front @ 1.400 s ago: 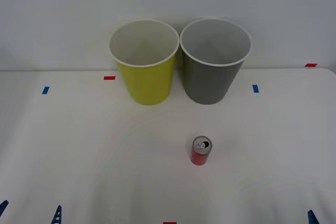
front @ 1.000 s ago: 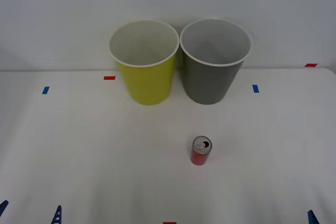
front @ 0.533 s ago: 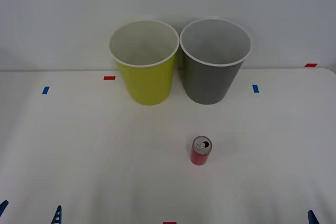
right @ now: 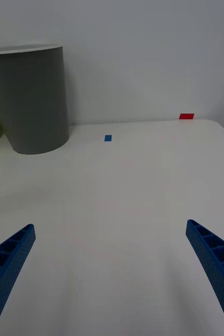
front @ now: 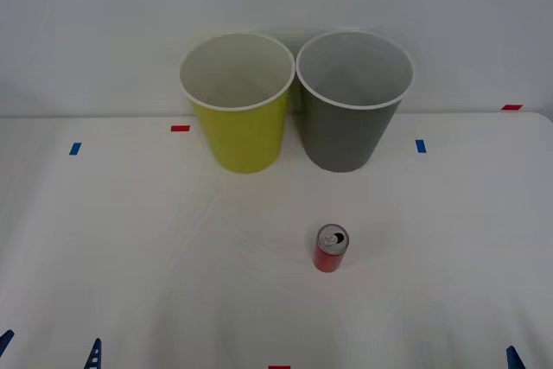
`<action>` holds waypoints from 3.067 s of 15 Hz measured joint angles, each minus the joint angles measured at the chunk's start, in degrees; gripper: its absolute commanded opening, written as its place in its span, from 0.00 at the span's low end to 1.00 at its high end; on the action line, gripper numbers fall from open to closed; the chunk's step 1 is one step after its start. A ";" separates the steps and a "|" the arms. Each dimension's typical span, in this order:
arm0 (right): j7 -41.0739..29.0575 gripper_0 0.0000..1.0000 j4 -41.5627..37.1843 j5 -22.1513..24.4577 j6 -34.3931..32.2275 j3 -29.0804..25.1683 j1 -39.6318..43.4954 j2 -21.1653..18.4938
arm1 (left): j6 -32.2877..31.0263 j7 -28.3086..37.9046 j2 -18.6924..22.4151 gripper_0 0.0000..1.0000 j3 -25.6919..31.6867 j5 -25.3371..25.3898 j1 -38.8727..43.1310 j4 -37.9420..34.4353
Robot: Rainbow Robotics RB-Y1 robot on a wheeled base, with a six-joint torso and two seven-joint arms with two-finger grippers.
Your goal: Put cans in the gray bin and PET bottles in the light green bin.
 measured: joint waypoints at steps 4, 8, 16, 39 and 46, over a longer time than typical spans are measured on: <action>0.00 1.00 0.00 0.00 0.00 0.00 0.00 0.00 | 0.00 0.00 0.00 1.00 0.00 0.00 0.00 0.00; 0.00 1.00 0.00 0.00 0.00 0.00 0.00 0.00 | 0.00 0.00 0.00 1.00 0.00 0.00 0.00 0.00; 0.00 1.00 0.00 0.00 0.00 0.00 0.00 0.00 | 0.00 0.00 0.00 1.00 0.00 0.00 0.00 0.00; 5.53 1.00 12.45 1.89 -12.20 9.38 -10.21 -4.29 | 0.00 0.00 0.00 1.00 0.00 0.00 0.00 0.00; 8.30 1.00 22.02 1.77 -11.55 20.13 -28.07 -7.22 | 0.00 0.00 0.00 1.00 0.00 0.00 0.00 0.00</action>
